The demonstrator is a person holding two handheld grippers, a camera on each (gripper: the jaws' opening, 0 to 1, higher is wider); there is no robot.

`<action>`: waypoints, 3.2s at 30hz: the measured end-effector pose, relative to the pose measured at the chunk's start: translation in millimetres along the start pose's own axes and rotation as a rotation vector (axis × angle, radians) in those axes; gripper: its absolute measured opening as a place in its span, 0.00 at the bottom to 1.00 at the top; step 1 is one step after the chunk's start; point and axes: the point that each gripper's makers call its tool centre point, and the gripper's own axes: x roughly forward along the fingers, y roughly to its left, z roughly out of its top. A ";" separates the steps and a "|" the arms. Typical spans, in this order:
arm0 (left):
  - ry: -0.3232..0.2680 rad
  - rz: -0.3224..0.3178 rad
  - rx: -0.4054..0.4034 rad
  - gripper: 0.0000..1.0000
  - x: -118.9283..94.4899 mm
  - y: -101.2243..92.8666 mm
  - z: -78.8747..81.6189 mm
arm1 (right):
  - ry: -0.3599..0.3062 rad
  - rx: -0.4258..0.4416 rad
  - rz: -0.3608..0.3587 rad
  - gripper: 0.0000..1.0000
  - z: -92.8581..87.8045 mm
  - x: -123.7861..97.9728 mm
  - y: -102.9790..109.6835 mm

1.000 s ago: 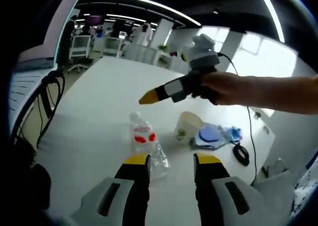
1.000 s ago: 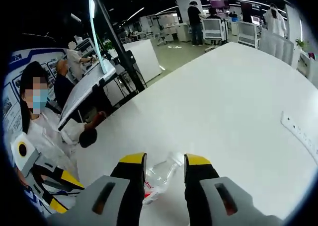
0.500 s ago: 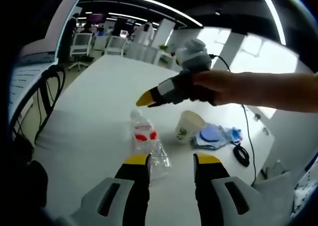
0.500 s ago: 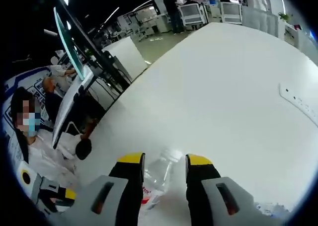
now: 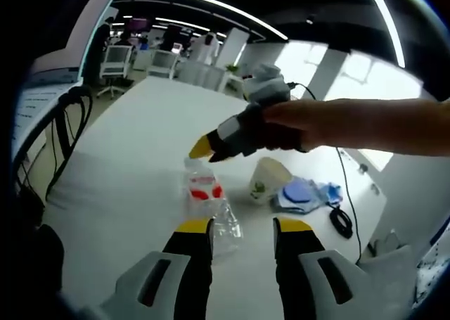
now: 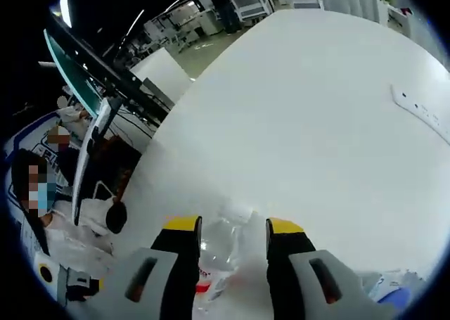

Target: Arrange the tabletop items into an orderly group along one side of the table until the central work area is clear of visible clutter.

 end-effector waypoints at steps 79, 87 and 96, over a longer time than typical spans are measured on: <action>-0.007 -0.024 -0.038 0.31 8.5 6.5 -5.6 | 0.052 0.097 0.002 0.19 -8.7 18.6 5.5; -0.019 -0.023 -0.029 0.37 6.8 10.5 -0.9 | 0.031 0.061 0.011 0.19 -8.3 8.4 12.4; -0.024 -0.033 -0.007 0.40 9.0 6.6 5.4 | 0.010 0.049 0.020 0.19 -9.1 0.3 14.8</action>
